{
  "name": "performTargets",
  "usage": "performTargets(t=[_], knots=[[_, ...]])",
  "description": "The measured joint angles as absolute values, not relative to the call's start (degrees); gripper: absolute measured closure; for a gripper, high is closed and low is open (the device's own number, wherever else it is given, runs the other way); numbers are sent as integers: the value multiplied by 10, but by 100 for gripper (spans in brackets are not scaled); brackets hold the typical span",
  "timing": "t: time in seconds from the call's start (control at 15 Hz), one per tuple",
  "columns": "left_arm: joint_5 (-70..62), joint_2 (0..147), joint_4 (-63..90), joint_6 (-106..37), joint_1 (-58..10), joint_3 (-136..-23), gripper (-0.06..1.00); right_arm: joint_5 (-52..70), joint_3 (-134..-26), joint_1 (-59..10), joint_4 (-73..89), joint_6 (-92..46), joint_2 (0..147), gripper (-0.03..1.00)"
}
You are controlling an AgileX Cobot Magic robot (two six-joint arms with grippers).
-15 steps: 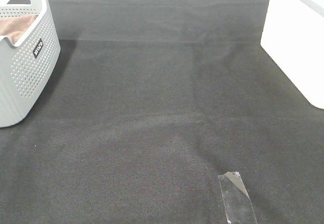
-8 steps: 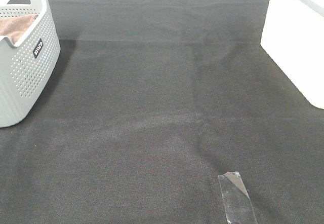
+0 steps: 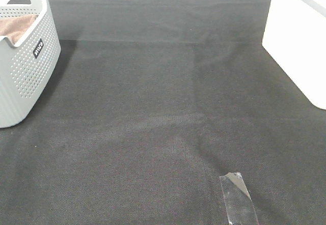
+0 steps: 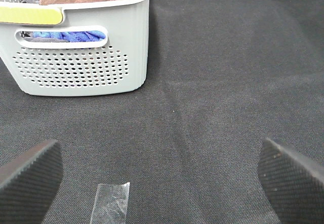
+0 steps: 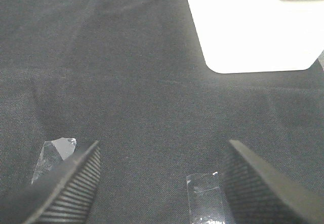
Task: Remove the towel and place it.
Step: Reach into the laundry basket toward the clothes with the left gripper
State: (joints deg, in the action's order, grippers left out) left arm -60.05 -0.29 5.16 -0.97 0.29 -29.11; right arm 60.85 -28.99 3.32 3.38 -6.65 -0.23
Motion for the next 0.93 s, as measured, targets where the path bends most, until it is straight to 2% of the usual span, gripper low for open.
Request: performTargets(t=[0.93], knots=[[-600, -3, 52, -11, 3, -291, -5, 608, -290, 33, 34, -66, -2, 30]])
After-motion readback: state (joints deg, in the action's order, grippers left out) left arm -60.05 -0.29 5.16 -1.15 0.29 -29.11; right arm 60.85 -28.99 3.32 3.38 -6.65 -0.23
